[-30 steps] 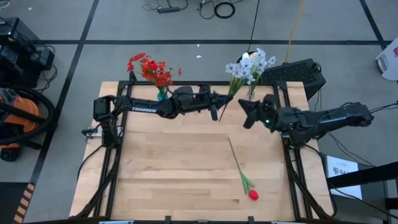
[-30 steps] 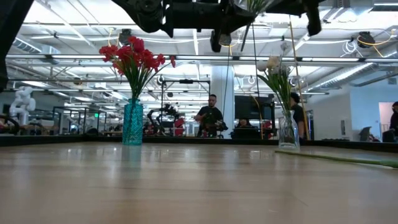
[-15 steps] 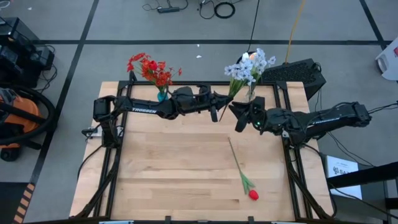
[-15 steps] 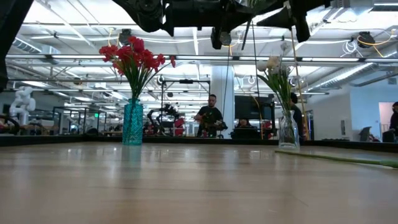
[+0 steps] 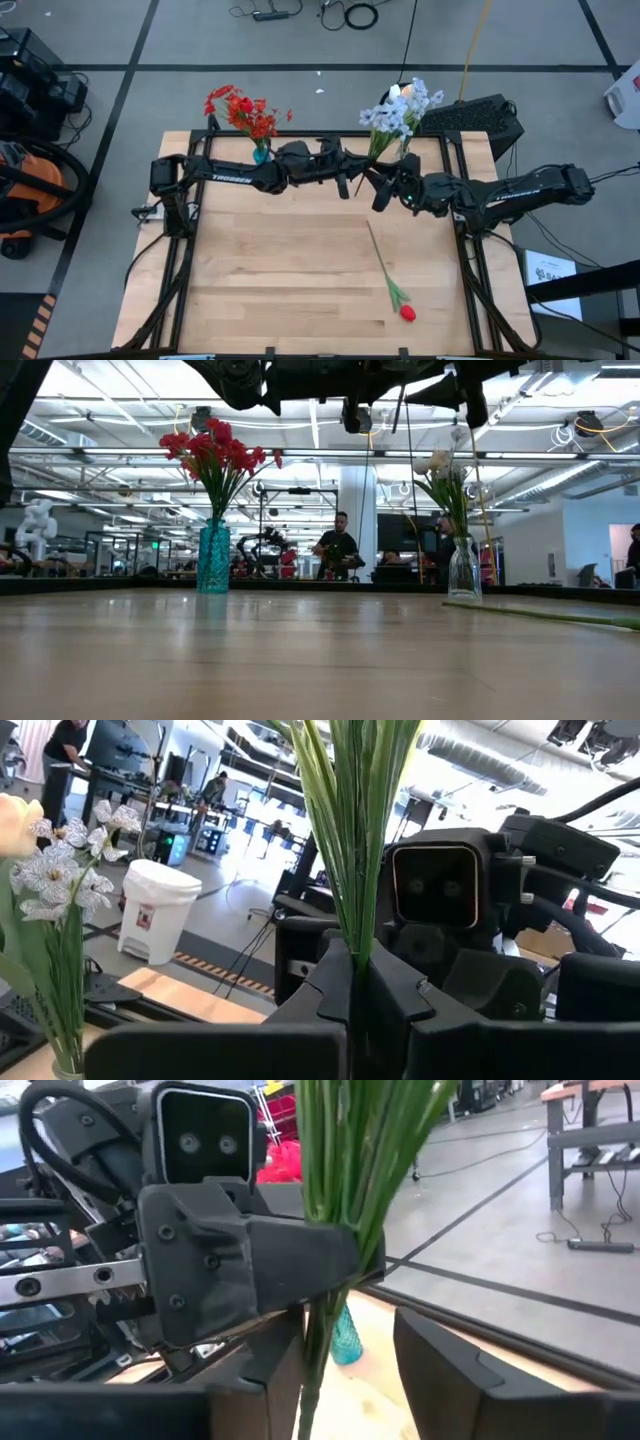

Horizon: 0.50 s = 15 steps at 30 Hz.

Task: Sort flowers into vase by color
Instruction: Put the white flowers into the transparent vase

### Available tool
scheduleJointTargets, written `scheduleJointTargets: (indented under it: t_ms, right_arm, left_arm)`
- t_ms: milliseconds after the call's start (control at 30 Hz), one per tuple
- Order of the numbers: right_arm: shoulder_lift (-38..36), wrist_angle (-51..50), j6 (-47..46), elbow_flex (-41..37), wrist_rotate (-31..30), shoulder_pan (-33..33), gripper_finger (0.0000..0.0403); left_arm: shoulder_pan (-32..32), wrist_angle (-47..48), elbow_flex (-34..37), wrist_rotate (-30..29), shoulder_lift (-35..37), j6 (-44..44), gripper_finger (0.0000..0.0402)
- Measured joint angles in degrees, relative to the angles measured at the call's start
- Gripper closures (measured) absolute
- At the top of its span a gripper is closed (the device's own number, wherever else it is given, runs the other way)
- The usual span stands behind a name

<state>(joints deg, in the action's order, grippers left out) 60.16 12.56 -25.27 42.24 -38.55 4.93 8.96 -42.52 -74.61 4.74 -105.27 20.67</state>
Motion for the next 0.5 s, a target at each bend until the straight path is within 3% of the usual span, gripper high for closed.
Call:
scheduleJointTargets:
  t_ms: [167,333,500]
  right_arm:
    - [0.0,0.6,2.2,0.0,0.4,0.0,0.0306]
    - [0.0,0.4,2.6,0.0,0.7,0.1,0.0383]
    - [0.0,0.0,3.7,-0.1,1.1,0.0,0.0389]
  left_arm:
    - [-0.4,0.2,0.0,-0.3,0.0,0.0,0.0386]
    - [-0.4,1.4,0.0,-0.5,0.0,0.0,0.0386]
    - [-0.3,3.9,-0.2,0.1,0.1,3.8,0.0385]
